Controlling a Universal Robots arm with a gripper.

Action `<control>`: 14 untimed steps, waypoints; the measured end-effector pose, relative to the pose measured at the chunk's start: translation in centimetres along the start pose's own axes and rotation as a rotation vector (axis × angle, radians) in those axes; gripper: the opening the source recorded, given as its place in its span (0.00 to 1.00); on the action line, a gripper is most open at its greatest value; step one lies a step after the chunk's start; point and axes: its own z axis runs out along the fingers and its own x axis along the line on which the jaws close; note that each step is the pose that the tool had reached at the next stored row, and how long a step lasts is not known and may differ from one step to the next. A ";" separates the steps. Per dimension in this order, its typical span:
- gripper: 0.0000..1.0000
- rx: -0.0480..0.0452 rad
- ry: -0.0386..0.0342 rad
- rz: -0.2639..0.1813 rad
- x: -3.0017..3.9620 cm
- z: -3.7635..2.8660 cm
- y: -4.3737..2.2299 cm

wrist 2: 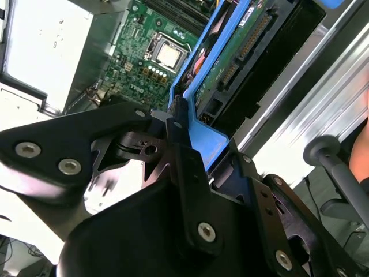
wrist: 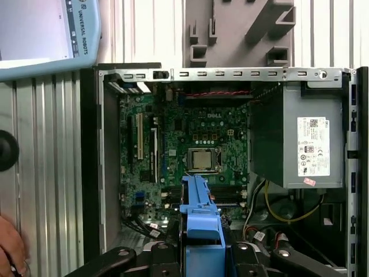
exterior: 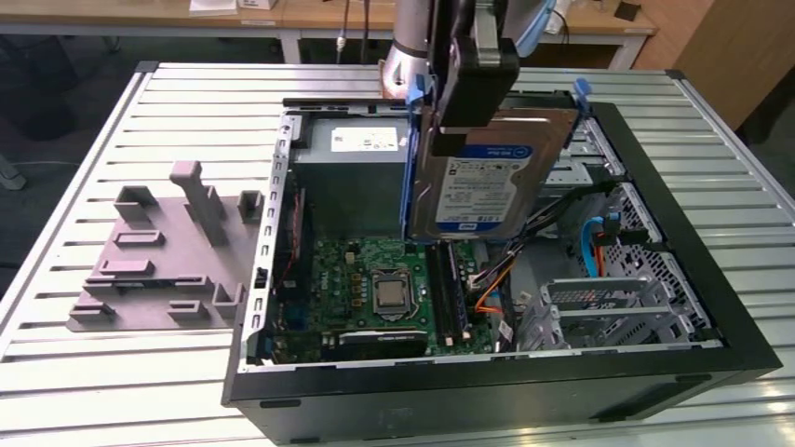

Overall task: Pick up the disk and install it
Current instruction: 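Insert the disk into the insertion slot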

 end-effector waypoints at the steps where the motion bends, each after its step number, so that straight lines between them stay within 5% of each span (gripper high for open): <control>1: 0.36 0.0000 0.0000 0.000 0.09 0.01 -0.10; 9: 0.36 0.0000 0.0000 0.001 1.69 0.05 -0.32; 14: 0.36 0.0000 0.0000 0.001 2.00 0.10 -0.81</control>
